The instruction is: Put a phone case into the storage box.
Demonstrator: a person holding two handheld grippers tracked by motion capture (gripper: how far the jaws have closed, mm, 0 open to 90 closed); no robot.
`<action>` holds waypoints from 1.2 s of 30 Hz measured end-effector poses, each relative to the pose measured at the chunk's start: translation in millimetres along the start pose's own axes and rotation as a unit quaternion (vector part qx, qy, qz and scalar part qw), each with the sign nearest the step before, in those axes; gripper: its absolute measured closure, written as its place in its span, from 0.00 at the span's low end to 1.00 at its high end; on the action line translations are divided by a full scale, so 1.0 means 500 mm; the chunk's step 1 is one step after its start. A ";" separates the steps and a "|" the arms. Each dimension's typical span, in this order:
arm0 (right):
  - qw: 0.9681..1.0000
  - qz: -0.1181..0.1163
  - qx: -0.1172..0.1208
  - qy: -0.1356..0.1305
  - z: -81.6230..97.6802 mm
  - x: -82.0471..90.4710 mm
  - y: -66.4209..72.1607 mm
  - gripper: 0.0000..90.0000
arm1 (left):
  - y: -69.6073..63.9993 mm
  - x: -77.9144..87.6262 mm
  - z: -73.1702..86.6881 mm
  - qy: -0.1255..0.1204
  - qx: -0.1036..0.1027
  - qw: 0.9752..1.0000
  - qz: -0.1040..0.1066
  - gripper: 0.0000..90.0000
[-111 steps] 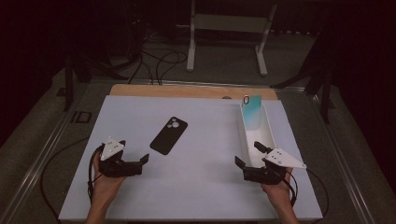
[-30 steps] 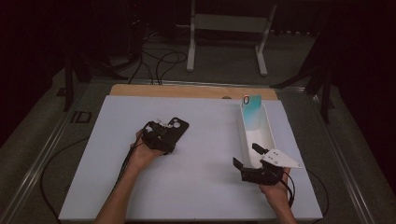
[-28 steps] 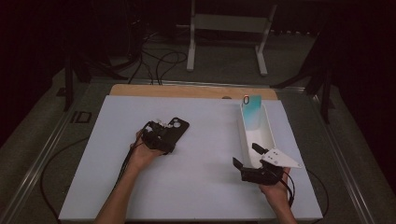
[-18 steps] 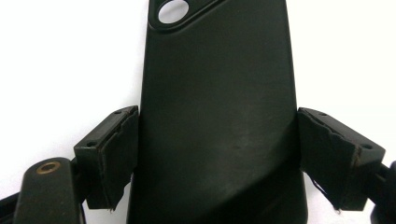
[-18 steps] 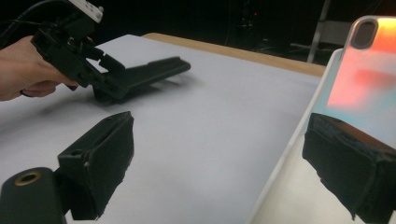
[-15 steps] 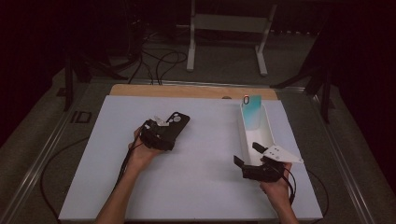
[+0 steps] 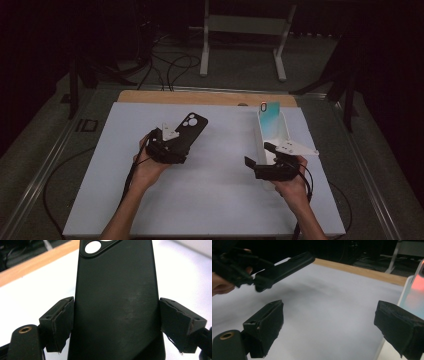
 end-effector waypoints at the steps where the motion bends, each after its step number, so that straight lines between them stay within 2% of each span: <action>1: 1.000 0.000 0.002 -0.003 -0.006 -0.001 0.000 0.10 | -0.005 0.006 0.000 -0.004 -0.002 1.000 0.001 0.19; 6: 1.000 -0.008 0.005 -0.010 -0.038 -0.004 0.011 0.10 | -0.027 0.033 -0.003 -0.036 -0.013 0.999 0.007 0.19; 8: 1.000 -0.010 0.008 -0.009 -0.050 -0.008 0.014 0.10 | -0.031 0.038 -0.003 -0.041 -0.017 0.999 0.006 0.19; 10: 1.000 -0.014 0.010 -0.005 -0.063 -0.014 0.017 0.10 | -0.044 0.050 -0.005 -0.057 -0.024 0.998 0.009 0.19; 16: 0.999 -0.031 0.017 -0.004 -0.098 -0.033 0.032 0.10 | -0.067 0.066 -0.008 -0.080 -0.030 0.996 0.026 0.19; 19: 0.999 -0.041 0.017 -0.002 -0.111 -0.047 0.043 0.10 | -0.078 0.074 -0.009 -0.088 -0.041 0.995 0.030 0.19; 27: 0.998 -0.063 0.016 0.009 -0.131 -0.083 0.069 0.10 | -0.099 0.091 -0.012 -0.112 -0.059 0.991 0.036 0.18; 30: 0.997 -0.076 0.008 0.015 -0.137 -0.095 0.078 0.10 | -0.104 0.094 -0.014 -0.113 -0.064 0.991 0.038 0.18; 33: 0.996 -0.087 0.010 0.026 -0.139 -0.108 0.087 0.13 | -0.107 0.096 -0.015 -0.118 -0.064 0.990 0.041 0.18; 36: 0.995 -0.093 0.007 0.031 -0.140 -0.116 0.093 0.16 | -0.113 0.101 -0.018 -0.128 -0.062 0.988 0.053 0.18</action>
Point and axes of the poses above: each handheld gripper's, and its own axes: x roughly backward along the jaws, z roughly out of its underside, y roughly to its left, the point moved 3 cm from there along -x, roughly forward along the jaws, and after that the axes turned 4 degrees about y, right-handed, at the moved point
